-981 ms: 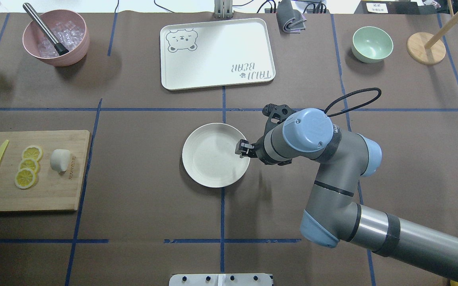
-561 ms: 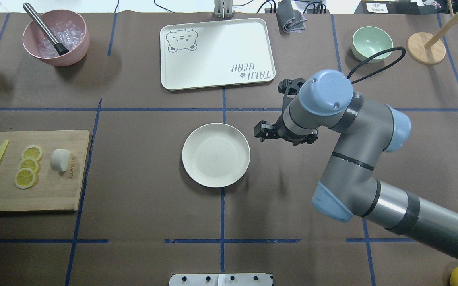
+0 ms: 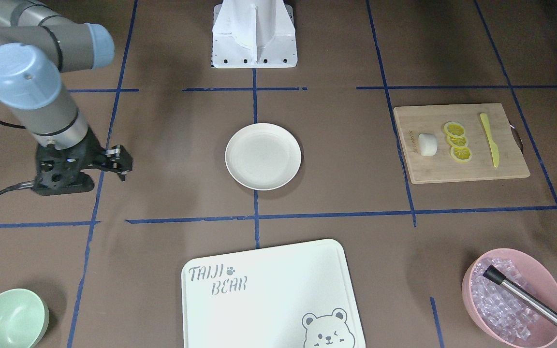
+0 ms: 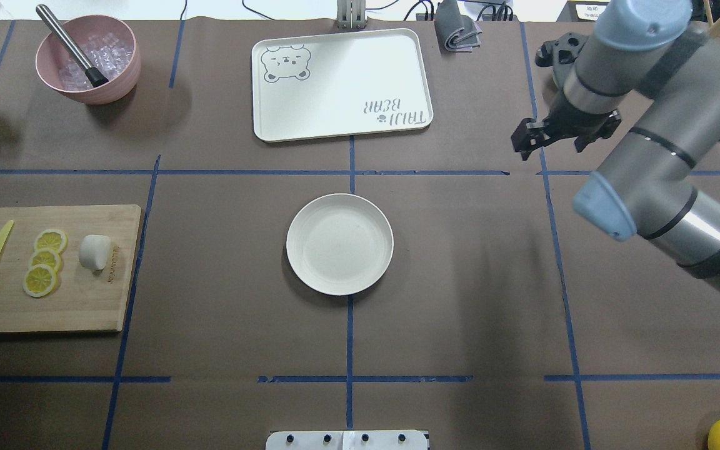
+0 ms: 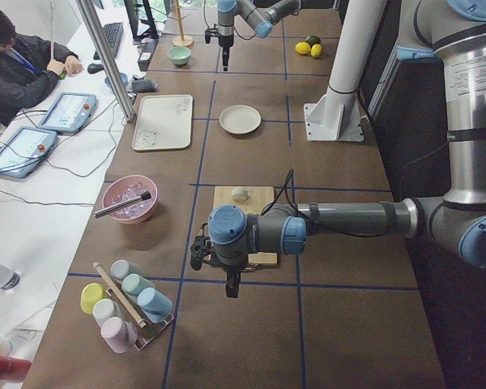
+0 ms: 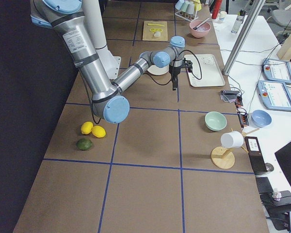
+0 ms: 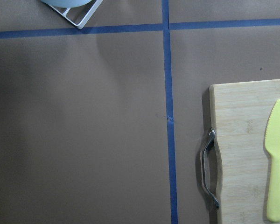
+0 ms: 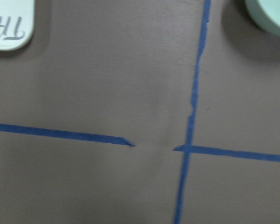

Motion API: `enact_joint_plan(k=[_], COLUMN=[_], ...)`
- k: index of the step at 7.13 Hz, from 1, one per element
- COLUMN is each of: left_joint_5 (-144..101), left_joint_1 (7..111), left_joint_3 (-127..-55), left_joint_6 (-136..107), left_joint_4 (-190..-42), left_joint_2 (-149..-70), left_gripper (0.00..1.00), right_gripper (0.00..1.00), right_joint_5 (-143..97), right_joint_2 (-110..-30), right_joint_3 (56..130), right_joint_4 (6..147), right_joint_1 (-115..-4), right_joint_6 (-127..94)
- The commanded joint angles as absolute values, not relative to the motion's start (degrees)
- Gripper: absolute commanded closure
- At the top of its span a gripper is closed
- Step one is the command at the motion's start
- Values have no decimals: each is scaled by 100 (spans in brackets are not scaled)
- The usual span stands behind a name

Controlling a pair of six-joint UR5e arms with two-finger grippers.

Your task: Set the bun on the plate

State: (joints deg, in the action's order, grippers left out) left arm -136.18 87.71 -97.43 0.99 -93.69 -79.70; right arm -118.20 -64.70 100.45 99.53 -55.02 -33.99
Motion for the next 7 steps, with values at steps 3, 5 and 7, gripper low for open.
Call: enact_joint_plan(k=[3,5,7], left_joint_5=[-13579,-13588,-13623], left_joint_1=[8771,8728,8684], left_joint_3=[-9791,-9791,-9774], left_joint_6=[132,88,96], left_joint_4=[-9369,-9360,-9413], left_joint_2=[-7972,-8129,-8506], left_gripper=[0,0,0], right_gripper=[0,0,0], right_joint_5=[-12400,-12393,-12628], right_joint_2=[-7986,-8549,-9348], right_joint_3=[10011,10002,10011], right_joint_4=[10090,10099,10046], right_joint_1=[-7414,-8214,-8804], right_joint_6=[240,1323,1424])
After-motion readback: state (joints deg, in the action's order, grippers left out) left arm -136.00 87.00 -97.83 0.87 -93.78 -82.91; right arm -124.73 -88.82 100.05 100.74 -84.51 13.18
